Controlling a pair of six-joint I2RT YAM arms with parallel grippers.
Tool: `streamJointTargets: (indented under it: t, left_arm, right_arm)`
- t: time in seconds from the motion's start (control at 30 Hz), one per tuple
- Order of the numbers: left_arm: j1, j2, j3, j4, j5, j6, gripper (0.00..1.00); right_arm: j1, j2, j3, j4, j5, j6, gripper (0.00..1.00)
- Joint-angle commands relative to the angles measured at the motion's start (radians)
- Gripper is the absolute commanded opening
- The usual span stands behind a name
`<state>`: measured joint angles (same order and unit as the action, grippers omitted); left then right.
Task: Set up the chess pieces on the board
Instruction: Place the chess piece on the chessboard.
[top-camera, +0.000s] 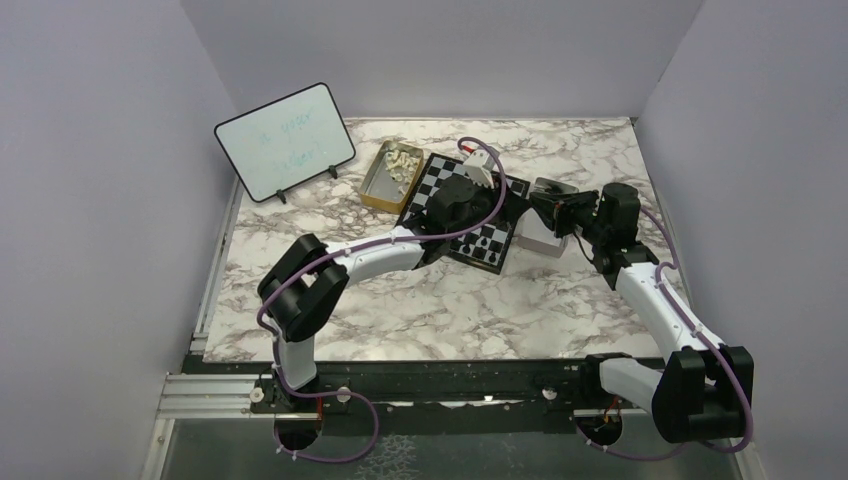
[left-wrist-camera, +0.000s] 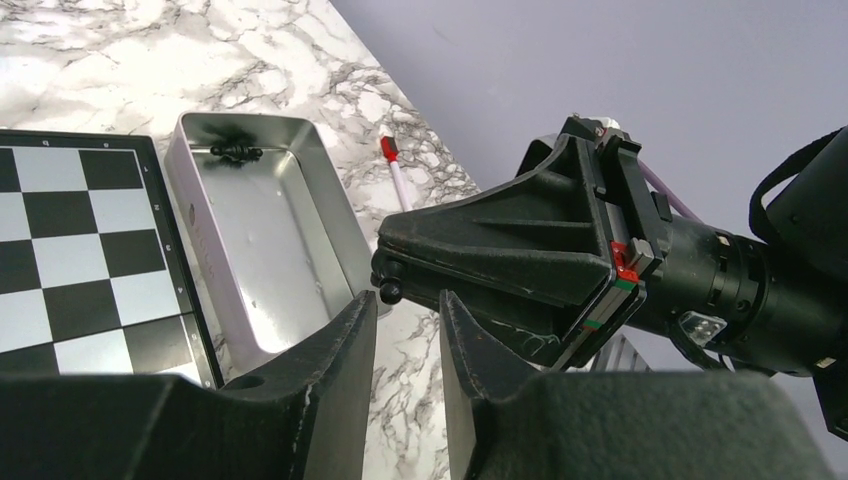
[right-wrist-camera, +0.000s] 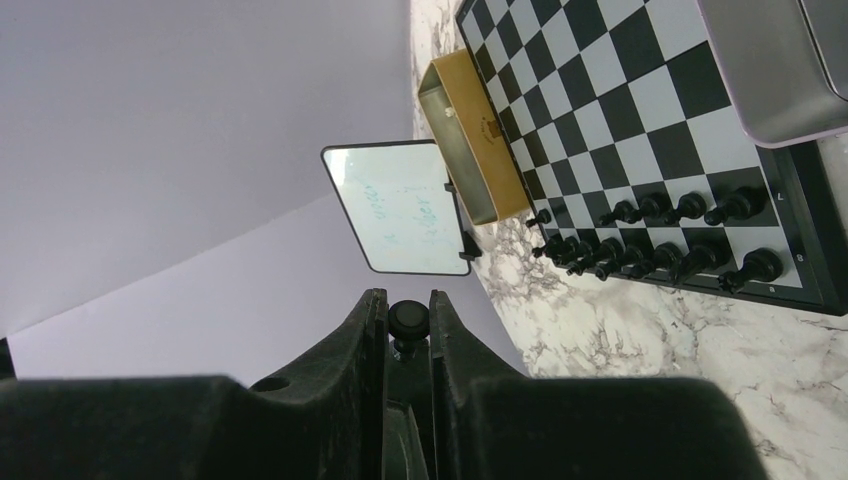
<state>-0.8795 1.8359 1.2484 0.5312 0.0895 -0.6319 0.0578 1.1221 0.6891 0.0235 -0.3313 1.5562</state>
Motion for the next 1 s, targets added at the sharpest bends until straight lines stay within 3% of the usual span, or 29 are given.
streamJointTargets:
  t: [0.0, 0.33, 0.63, 0.97]
  left_arm:
    - [-0.006, 0.016, 0.041, 0.030, -0.029, 0.022, 0.31]
    - [-0.006, 0.035, 0.066, 0.030, -0.015, 0.039, 0.21]
    - [-0.006, 0.018, 0.055, 0.029, -0.008, 0.078, 0.00]
    - [0.019, -0.034, 0.012, 0.003, 0.029, 0.103, 0.00]
  right_arm:
    - [0.002, -0.005, 0.005, 0.034, -0.024, 0.014, 0.17]
    - [0.002, -0.002, 0.012, 0.039, -0.022, 0.008, 0.17]
    - [0.002, -0.005, 0.004, 0.032, -0.021, -0.016, 0.19]
    - [0.002, -0.048, 0.009, -0.035, 0.019, -0.138, 0.48]
